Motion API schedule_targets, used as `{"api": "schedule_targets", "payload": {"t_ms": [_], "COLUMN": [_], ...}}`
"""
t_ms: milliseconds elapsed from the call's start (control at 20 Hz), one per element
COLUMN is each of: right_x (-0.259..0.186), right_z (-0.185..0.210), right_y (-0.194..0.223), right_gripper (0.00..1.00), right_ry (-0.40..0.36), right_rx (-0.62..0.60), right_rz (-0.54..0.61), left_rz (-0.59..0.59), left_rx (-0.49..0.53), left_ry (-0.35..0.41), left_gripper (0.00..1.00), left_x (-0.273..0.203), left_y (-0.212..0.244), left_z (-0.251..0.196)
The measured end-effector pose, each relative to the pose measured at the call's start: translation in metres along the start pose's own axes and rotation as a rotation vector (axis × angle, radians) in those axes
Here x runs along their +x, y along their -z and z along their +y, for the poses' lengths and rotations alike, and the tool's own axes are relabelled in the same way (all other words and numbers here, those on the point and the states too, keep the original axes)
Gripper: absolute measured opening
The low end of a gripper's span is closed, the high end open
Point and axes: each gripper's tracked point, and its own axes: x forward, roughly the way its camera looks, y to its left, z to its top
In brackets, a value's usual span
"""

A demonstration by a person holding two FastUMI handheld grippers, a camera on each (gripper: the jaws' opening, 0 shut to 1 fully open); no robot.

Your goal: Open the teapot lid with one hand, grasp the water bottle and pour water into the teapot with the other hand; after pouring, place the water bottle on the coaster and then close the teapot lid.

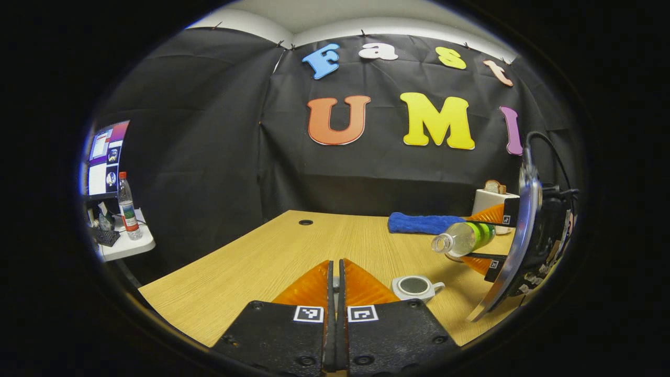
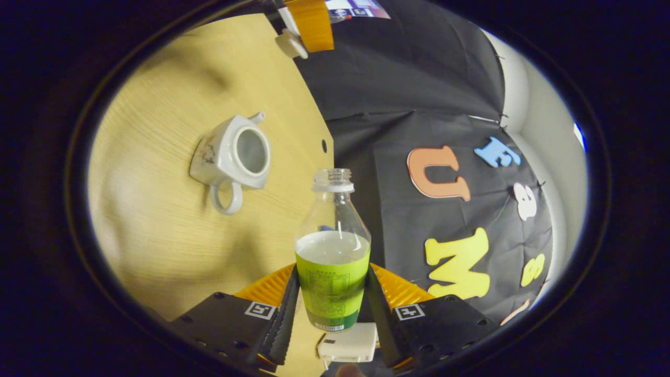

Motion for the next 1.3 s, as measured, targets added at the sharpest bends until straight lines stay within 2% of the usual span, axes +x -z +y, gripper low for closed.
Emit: {"api": "schedule_targets", "payload": {"t_ms": [150,350,600,1300], "right_x": [-0.002,-0.003,-0.002,-0.004], "right_z": [0.006,0.006,-0.002,-0.019], "right_y": [-0.005,-0.009,-0.023,-0.048], "right_gripper": [0.67,0.67,0.67,0.67], "right_ry": [0.032,0.031,0.073,0.142], "right_rx": [-0.142,-0.244,-0.410,-0.704], "right_rz": [-0.011,-0.021,-0.049,-0.083], "left_rz": [0.008,0.019,0.049,0.070], "left_rx": [0.003,0.001,-0.004,-0.005], "left_ry": [0.002,-0.001,-0.012,-0.015], "left_gripper": [0.03,0.03,0.03,0.03], "left_x": [0.000,0.001,0.001,0.005], "left_y": [0.003,0.007,0.016,0.027], "left_z": [0.004,0.009,0.016,0.026]}}
